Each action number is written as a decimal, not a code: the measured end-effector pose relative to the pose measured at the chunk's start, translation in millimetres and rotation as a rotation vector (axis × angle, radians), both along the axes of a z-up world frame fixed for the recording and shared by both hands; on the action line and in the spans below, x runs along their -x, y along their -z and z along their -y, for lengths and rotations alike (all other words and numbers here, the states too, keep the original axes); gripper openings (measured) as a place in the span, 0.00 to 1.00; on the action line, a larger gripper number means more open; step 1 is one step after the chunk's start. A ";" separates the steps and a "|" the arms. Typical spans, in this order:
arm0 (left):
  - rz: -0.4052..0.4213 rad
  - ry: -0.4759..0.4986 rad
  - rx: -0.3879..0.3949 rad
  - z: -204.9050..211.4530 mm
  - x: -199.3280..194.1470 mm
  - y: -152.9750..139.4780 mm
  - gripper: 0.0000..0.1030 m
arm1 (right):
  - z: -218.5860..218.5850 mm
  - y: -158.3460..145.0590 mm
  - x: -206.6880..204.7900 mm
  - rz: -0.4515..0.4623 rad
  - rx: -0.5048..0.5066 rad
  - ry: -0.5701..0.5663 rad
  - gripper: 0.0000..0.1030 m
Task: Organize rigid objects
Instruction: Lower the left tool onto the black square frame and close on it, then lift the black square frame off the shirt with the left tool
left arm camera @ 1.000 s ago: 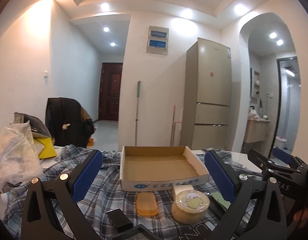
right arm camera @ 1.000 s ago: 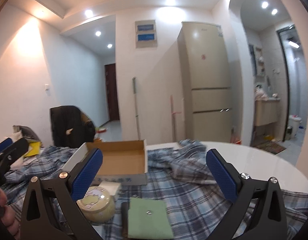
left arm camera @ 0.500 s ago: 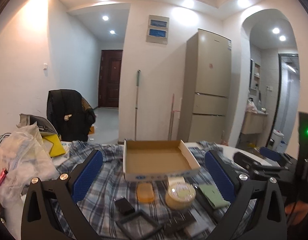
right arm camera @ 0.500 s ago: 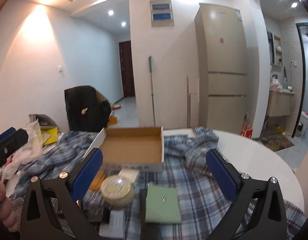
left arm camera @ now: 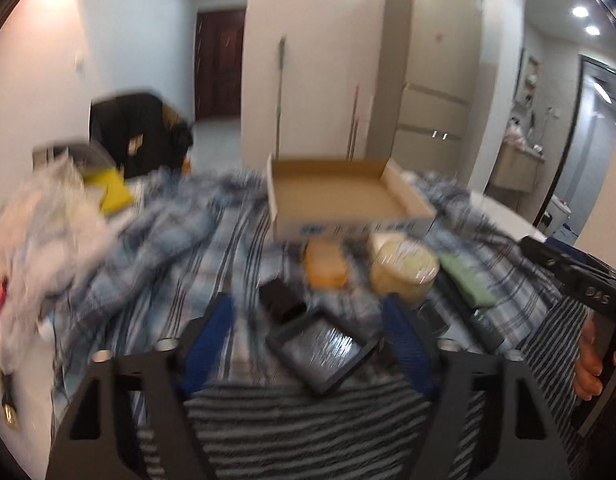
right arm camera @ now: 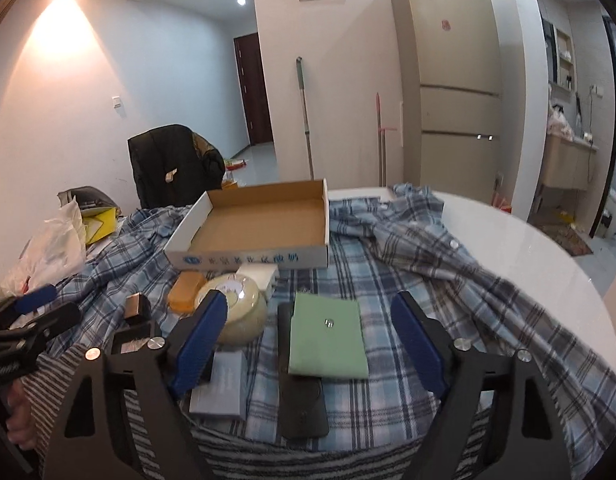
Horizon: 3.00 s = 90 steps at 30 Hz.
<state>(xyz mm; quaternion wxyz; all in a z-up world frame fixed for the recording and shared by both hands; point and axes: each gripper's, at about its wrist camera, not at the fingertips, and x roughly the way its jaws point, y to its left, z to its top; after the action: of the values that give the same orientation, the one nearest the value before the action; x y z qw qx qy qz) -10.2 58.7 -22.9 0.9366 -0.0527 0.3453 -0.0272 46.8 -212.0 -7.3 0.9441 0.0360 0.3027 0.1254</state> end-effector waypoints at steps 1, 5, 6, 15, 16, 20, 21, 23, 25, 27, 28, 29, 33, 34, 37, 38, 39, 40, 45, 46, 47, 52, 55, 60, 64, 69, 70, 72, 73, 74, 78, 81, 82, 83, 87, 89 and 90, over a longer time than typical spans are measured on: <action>-0.027 -0.003 0.027 -4.7 -1.6 3.4 0.62 | 0.3 1.6 0.7 -0.004 0.001 -0.003 0.80; -0.141 0.004 0.200 -25.8 -8.1 21.9 0.60 | -4.4 4.3 5.8 0.002 0.024 -0.020 0.80; -0.148 0.030 0.224 -25.9 -8.6 24.0 0.60 | -5.8 4.5 7.0 0.007 0.030 -0.025 0.80; -0.322 0.104 0.080 8.3 -34.0 44.2 0.60 | -11.2 16.3 1.2 -0.009 0.042 -0.035 0.80; -0.329 0.093 0.115 8.9 -37.4 43.9 0.60 | -9.1 18.2 -0.4 -0.019 0.033 -0.030 0.80; -0.370 -0.001 0.241 3.0 -49.5 43.7 0.60 | 2.3 20.1 -3.0 -0.035 -0.006 0.005 0.80; -0.388 -0.031 0.255 1.3 -53.4 45.9 0.60 | 3.5 20.8 -2.9 -0.036 -0.010 0.009 0.80; -0.421 -0.070 0.268 2.6 -59.4 48.9 0.60 | 2.6 22.4 -2.1 -0.035 -0.007 0.004 0.80; -0.427 -0.094 0.245 6.0 -66.2 46.2 0.60 | -0.5 23.2 -1.0 -0.030 0.009 0.000 0.80; -0.402 -0.103 0.185 16.5 -73.3 40.7 0.65 | -1.7 21.6 1.7 -0.016 0.018 -0.001 0.80; -0.395 -0.095 0.164 21.6 -77.1 39.6 0.66 | -1.1 21.0 3.0 -0.009 0.018 0.003 0.80; -0.397 -0.074 0.150 27.5 -82.9 41.0 0.69 | 0.1 20.4 4.1 -0.005 0.016 0.008 0.80; -0.461 -0.068 0.115 44.1 -95.2 55.9 0.69 | 9.3 20.7 4.7 -0.007 -0.015 0.033 0.80; -0.450 -0.105 0.100 42.6 -93.9 55.6 0.69 | 12.2 21.4 3.7 -0.014 -0.027 0.038 0.80; -0.325 -0.223 0.005 37.9 -82.8 36.2 0.69 | 17.3 23.8 0.9 -0.034 -0.053 0.045 0.80; -0.291 -0.241 -0.036 38.4 -80.4 30.3 0.70 | 18.2 24.1 0.4 -0.037 -0.058 0.045 0.80; -0.276 -0.237 -0.071 40.6 -79.8 27.3 0.78 | 18.3 24.5 0.2 -0.039 -0.061 0.044 0.80; -0.278 -0.221 -0.082 42.2 -80.8 27.2 0.82 | 18.3 24.8 -0.4 -0.041 -0.061 0.042 0.80; -0.317 -0.204 -0.056 40.2 -84.5 36.4 0.83 | 18.9 24.5 2.4 -0.036 -0.058 0.046 0.80; -0.335 -0.193 -0.061 43.1 -86.9 40.4 0.83 | 20.4 24.6 2.4 -0.037 -0.064 0.049 0.80; -0.354 -0.183 -0.060 46.5 -89.9 46.4 0.83 | 21.6 24.9 1.9 -0.041 -0.069 0.052 0.80; -0.387 -0.178 -0.028 43.8 -91.6 62.6 0.83 | 24.7 26.8 0.3 -0.055 -0.082 0.059 0.80; -0.410 -0.212 -0.011 35.8 -92.5 67.3 0.83 | 24.5 26.1 2.2 -0.047 -0.076 0.064 0.80; -0.416 -0.210 0.019 31.3 -89.4 71.6 0.73 | 25.3 26.2 1.9 -0.048 -0.079 0.062 0.80; -0.397 -0.200 0.024 31.3 -85.5 68.2 0.72 | 25.4 26.9 1.4 -0.051 -0.080 0.061 0.80; -0.210 -0.182 -0.048 29.9 -60.8 38.0 0.55 | 26.1 27.9 1.0 -0.056 -0.086 0.063 0.80; -0.173 -0.186 -0.061 28.4 -56.0 31.6 0.48 | 26.1 28.4 0.6 -0.058 -0.086 0.062 0.80; -0.139 -0.179 -0.048 24.1 -49.1 23.4 0.45 | 25.7 28.7 0.6 -0.059 -0.084 0.062 0.80; -0.136 -0.167 -0.028 21.8 -48.2 21.8 0.45 | 25.8 28.7 0.6 -0.058 -0.083 0.061 0.80; -0.153 -0.160 -0.024 19.6 -48.6 22.5 0.45 | 25.7 28.8 0.5 -0.058 -0.083 0.062 0.80; -0.203 -0.166 -0.012 11.1 -51.2 32.1 0.46 | 26.4 28.9 0.6 -0.062 -0.084 0.064 0.80; -0.231 -0.112 0.013 7.3 -51.9 40.0 0.63 | 26.7 29.2 0.1 -0.064 -0.084 0.065 0.80; -0.218 -0.080 0.018 6.9 -51.1 40.2 0.69 | 26.7 29.2 0.1 -0.064 -0.084 0.065 0.80; -0.199 -0.026 0.017 6.9 -50.2 39.3 0.78 | 26.7 29.1 0.1 -0.064 -0.084 0.064 0.80; -0.204 0.179 -0.072 8.0 -53.2 43.7 0.80 | 26.8 29.3 0.1 -0.064 -0.084 0.064 0.80; -0.251 0.244 -0.126 12.9 -55.0 51.1 0.80 | 26.6 29.3 -0.1 -0.065 -0.084 0.064 0.80; -0.266 0.273 -0.143 16.0 -54.9 55.1 0.80 | 26.6 29.4 -0.2 -0.067 -0.083 0.063 0.80</action>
<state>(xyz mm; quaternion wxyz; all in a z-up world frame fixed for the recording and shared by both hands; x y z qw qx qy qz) 44.7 42.6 -78.0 0.8718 0.0581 0.4708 -0.1219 47.0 -238.6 -36.8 0.9347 0.0889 0.3272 0.1069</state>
